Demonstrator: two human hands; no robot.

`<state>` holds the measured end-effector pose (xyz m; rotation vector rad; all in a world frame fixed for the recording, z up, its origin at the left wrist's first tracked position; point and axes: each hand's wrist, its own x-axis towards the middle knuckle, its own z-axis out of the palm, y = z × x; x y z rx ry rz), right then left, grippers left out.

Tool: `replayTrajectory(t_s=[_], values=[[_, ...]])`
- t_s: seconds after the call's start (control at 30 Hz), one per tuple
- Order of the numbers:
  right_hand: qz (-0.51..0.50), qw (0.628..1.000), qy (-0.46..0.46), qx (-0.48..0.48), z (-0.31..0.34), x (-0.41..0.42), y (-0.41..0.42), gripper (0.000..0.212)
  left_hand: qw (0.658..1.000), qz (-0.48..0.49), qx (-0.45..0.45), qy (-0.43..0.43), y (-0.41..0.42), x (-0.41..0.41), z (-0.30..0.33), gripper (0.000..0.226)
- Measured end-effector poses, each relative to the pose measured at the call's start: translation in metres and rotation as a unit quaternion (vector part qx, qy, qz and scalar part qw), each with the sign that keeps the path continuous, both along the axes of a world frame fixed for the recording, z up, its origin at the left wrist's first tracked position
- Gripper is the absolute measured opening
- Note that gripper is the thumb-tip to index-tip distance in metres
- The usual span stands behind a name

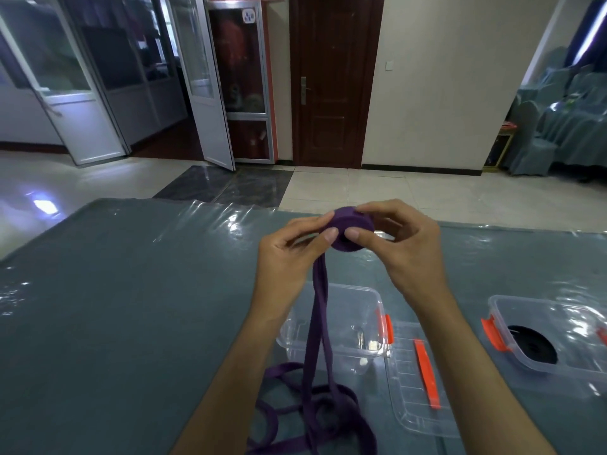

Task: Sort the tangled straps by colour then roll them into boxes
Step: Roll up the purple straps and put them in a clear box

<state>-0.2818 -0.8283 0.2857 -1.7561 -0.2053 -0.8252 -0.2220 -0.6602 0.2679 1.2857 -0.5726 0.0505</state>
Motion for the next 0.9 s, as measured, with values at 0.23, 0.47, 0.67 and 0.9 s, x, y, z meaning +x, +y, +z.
replayTrajectory(t_s=[0.23, 0.47, 0.67, 0.9], values=[[0.041, 0.998, 0.048, 0.015, 0.005, 0.000, -0.006, 0.034, 0.999, -0.016, 0.008, -0.039, 0.004, 0.011, 0.029, 0.021], [0.035, 0.997, 0.034, -0.055, 0.020, -0.001, -0.013, 0.034, 0.999, -0.034, -0.006, -0.007, 0.003, 0.009, 0.026, 0.013], [0.021, 0.998, 0.044, -0.037, 0.015, 0.003, -0.010, 0.030, 0.999, 0.015, 0.019, -0.046, 0.003, 0.008, 0.031, 0.027], [0.004, 1.000, 0.021, 0.006, 0.004, 0.000, -0.003, 0.026, 0.999, -0.029, 0.016, -0.031, 0.006, 0.011, 0.016, 0.032]])
